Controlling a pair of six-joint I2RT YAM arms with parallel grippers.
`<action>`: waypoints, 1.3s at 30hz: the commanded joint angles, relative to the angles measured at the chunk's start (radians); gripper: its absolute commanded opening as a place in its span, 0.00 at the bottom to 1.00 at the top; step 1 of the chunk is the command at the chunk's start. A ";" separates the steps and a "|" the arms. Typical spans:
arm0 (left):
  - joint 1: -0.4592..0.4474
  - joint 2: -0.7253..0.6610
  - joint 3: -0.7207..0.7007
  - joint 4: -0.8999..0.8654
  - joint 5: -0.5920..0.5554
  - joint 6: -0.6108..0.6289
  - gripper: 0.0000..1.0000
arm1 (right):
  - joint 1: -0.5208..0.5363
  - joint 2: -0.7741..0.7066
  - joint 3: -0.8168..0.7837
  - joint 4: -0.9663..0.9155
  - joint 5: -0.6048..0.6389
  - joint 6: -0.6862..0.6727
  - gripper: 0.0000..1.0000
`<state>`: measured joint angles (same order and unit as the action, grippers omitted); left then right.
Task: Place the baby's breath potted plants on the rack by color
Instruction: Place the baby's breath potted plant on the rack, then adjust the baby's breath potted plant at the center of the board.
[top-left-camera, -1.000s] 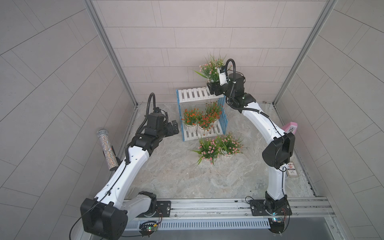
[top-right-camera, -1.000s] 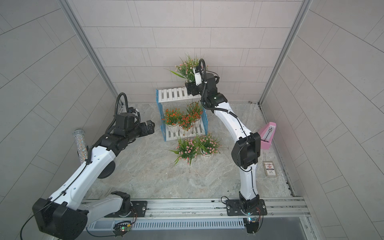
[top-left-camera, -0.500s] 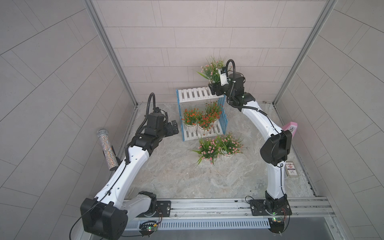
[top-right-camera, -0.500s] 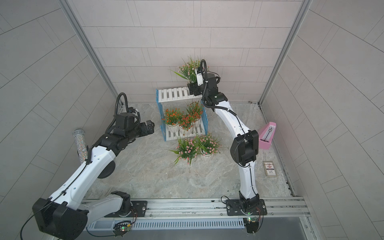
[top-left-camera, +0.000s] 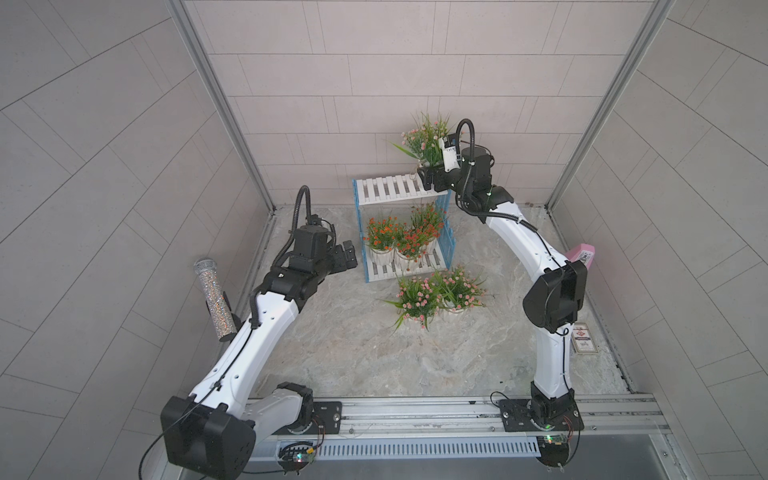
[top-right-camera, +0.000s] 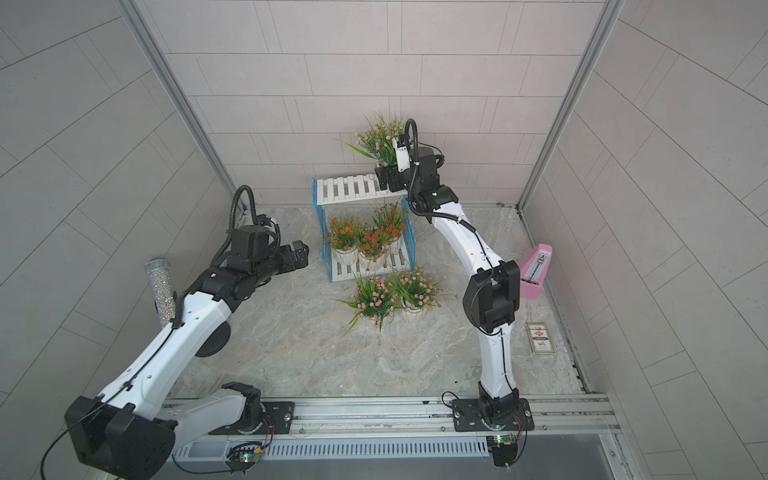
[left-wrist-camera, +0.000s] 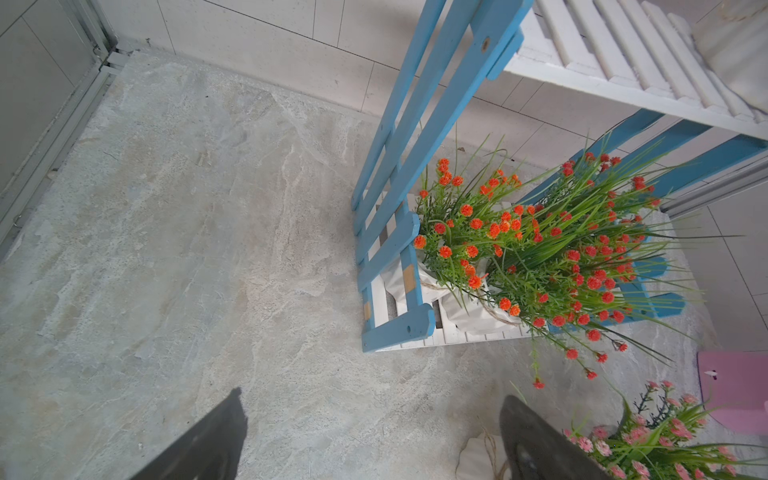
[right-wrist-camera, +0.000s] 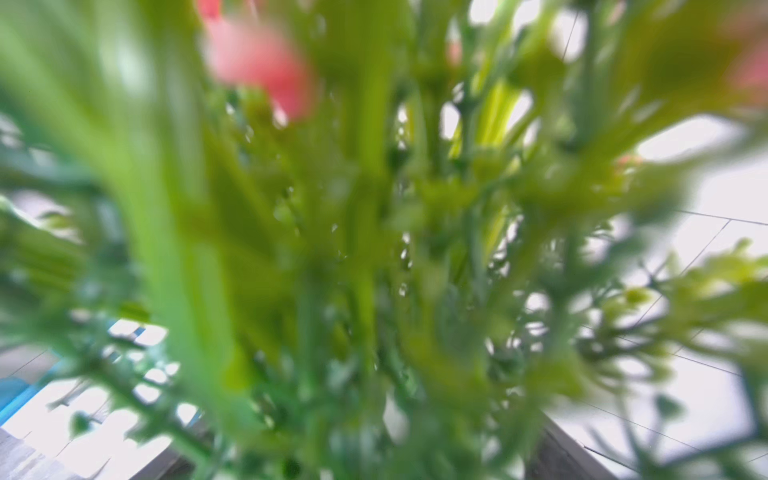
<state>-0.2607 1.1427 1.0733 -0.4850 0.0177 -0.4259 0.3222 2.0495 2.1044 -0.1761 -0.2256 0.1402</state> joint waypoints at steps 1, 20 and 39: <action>-0.004 -0.009 0.014 -0.003 -0.009 0.008 0.99 | -0.010 -0.060 -0.009 0.033 -0.012 0.006 0.99; -0.004 0.008 0.020 0.000 -0.014 0.012 0.99 | -0.015 -0.319 -0.342 0.131 -0.035 0.012 0.99; -0.248 -0.031 -0.241 0.058 -0.127 0.033 1.00 | -0.234 -0.808 -0.910 -0.058 -0.181 0.355 0.98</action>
<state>-0.4706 1.1667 0.9245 -0.4492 -0.0635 -0.3916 0.1139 1.2381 1.2064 -0.1864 -0.3161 0.4206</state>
